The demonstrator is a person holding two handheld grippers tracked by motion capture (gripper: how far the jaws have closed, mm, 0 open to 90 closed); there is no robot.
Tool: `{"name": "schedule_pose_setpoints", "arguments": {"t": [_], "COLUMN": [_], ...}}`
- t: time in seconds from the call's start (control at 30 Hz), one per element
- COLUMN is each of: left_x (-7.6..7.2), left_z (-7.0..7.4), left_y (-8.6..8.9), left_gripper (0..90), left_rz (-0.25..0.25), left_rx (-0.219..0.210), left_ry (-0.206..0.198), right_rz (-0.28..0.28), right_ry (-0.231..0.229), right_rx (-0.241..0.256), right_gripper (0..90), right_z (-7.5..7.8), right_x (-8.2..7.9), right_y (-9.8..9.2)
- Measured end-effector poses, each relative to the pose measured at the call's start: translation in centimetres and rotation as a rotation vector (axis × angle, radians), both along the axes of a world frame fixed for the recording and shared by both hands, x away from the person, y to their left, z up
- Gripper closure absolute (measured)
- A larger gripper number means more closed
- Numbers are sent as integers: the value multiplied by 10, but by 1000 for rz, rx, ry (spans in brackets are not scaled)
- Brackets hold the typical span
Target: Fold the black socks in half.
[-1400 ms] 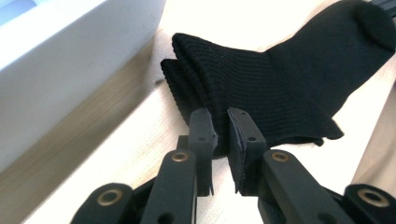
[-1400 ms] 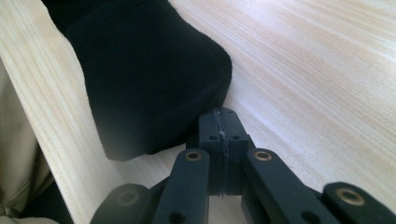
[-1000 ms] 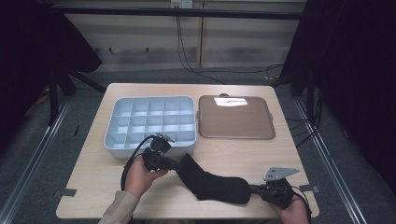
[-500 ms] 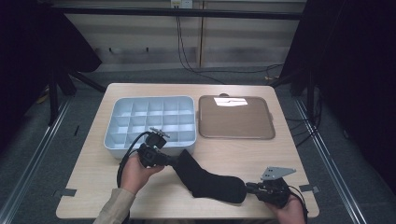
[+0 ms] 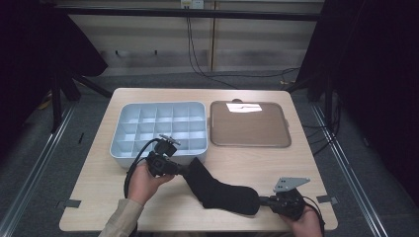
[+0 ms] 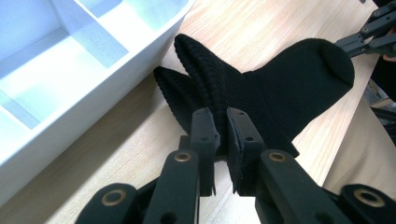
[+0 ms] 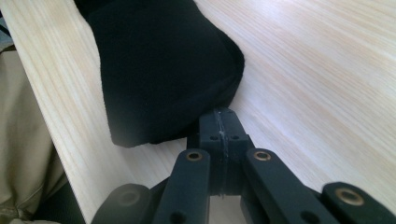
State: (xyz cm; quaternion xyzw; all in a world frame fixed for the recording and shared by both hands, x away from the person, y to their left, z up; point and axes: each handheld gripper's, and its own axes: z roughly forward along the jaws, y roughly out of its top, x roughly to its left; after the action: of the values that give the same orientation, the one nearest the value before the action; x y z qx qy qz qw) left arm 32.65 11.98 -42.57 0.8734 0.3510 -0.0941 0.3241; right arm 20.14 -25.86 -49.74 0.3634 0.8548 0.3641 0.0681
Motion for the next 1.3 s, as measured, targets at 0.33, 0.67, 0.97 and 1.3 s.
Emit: {"name": "schedule_pose_setpoints", "arguments": {"t": [0.33,0.67,0.97,1.3], "left_x": [-3,-2,1,-5], "left_z": [6,12,23,27], "left_y": [-1,-6,-24,-34], "left_gripper": [823,832,833,834], "left_rz": [-17,-34,-57,-87], "left_rx": [7,15,10,28], "left_ry": [6,16,14,20], "right_rz": [20,15,12,12], "right_ry": [-9,-2,-9,-13], "right_rx": [-1,7,8,8], "right_gripper": [898,898,897,892], "right_z": [0,-1,-1,-1], "right_x": [1,3,5,4], "right_y": [10,13,21,28]}}
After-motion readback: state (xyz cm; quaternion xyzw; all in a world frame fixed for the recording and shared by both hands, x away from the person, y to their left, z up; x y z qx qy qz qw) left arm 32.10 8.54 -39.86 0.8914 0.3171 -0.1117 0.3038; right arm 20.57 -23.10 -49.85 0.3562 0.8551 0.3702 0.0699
